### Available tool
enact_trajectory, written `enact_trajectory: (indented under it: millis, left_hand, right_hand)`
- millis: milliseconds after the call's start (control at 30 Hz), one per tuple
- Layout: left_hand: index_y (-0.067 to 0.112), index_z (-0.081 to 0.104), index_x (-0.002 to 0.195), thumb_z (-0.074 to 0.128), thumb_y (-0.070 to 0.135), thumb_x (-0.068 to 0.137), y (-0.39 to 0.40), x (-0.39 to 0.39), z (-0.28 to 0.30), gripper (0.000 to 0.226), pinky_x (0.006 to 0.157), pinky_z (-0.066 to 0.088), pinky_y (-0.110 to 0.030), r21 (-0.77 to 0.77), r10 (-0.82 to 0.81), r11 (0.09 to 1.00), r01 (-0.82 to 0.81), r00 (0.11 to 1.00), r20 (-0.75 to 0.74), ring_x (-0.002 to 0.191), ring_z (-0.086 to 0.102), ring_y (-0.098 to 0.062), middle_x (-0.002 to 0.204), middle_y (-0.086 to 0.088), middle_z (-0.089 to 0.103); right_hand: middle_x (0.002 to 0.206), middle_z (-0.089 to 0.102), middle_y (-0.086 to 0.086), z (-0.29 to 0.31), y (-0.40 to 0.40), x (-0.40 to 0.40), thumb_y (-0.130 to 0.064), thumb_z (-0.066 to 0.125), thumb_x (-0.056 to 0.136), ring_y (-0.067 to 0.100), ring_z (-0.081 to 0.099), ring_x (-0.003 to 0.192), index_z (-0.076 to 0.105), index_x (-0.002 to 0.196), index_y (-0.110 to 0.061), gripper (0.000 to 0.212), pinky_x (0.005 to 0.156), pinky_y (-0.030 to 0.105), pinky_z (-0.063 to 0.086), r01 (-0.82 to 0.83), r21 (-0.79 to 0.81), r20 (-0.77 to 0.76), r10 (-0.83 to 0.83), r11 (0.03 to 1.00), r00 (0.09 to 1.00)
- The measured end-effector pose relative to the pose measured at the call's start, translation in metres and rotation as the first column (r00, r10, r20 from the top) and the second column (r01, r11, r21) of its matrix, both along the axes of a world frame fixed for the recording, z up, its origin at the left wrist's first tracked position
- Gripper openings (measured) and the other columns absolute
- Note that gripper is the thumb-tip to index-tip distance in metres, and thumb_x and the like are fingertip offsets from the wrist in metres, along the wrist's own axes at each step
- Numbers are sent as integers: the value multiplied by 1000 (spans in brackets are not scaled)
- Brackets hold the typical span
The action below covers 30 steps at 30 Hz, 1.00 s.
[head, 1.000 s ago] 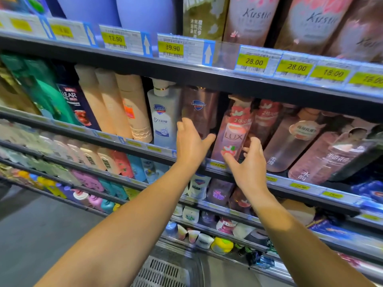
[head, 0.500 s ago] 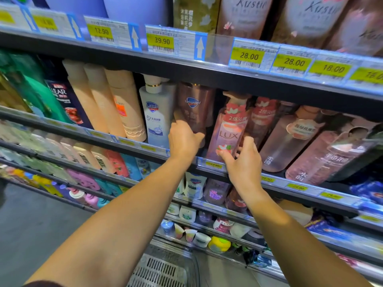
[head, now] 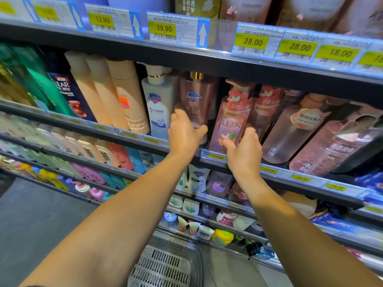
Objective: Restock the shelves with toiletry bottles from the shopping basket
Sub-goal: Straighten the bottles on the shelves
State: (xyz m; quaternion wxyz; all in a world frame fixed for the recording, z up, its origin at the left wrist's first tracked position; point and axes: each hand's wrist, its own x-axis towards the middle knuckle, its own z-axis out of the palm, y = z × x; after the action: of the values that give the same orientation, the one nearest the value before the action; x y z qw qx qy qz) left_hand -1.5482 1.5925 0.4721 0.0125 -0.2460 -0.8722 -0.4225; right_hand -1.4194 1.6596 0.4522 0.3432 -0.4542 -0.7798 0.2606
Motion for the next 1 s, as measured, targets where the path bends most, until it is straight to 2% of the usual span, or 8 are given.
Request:
enact_trajectory:
  millis: [100, 267, 500, 667, 833, 933, 1000]
  left_hand:
    - [14, 33, 98, 77, 34, 75, -6, 5, 0, 53, 76, 48, -43, 27, -11, 1000, 11, 1000, -16, 92, 57, -37, 99, -5, 47]
    - [9, 37, 108, 78, 33, 76, -13, 8, -1, 57, 77, 47, -44, 45, -17, 999, 19, 999, -44, 94, 57, -36, 105, -9, 52]
    - [9, 38, 111, 78, 32, 76, -16, 11, 1, 57, 78, 47, -43, 58, -21, 998, 24, 999, -46, 95, 58, -36, 108, -10, 53]
    - [9, 38, 112, 77, 32, 78, -16, 13, 2, 57, 80, 49, -48, 44, -19, 999, 20, 999, -26, 93, 57, -38, 109, -10, 52]
    - [9, 38, 113, 77, 32, 78, -17, 14, 3, 56, 81, 49, -48, 42, -17, 999, 17, 1000, -21, 94, 57, -36, 110, -10, 52]
    - [10, 38, 113, 77, 32, 78, -18, 15, 3, 56, 80, 49, -47, 45, -23, 999, 24, 1000, -19, 93, 57, -36, 109, -9, 52]
    - [10, 38, 113, 77, 32, 78, -18, 15, 4, 57, 79, 50, -47, 49, -26, 998, 26, 1000, -15, 94, 58, -35, 110, -10, 53]
  right_hand:
    - [91, 45, 1, 1, -1, -2, -35, 73, 85, 24, 43, 79, 37, 91, -13, 42, 66, 36, 34, 11, -6, -6, -11, 1000, 1000]
    - [90, 42, -2, 2, -1, -5, -36, 72, 86, 22, 41, 78, 36, 89, -15, 42, 66, 35, 34, 28, -16, -8, -28, 999, 1000]
    - [89, 43, -2, 3, -2, -8, -36, 71, 86, 23, 43, 78, 36, 87, -15, 41, 65, 37, 35, 45, -33, -6, -45, 998, 999]
    - [90, 43, 0, 3, -3, -8, -34, 71, 87, 25, 44, 80, 35, 88, -15, 40, 66, 37, 35, 39, -16, -7, -39, 999, 999]
    - [81, 40, -3, 3, -5, -7, -34, 72, 86, 30, 46, 98, 36, 88, -15, 41, 68, 34, 31, 43, 32, 8, -43, 999, 999]
    - [89, 43, 0, 3, -5, -7, -33, 72, 86, 31, 47, 100, 36, 88, -15, 41, 73, 33, 33, 32, 47, 9, -32, 998, 999]
    - [100, 46, 6, 3, -7, -7, -32, 73, 85, 33, 49, 99, 39, 92, -14, 40, 77, 37, 40, 49, 49, 15, -50, 998, 999]
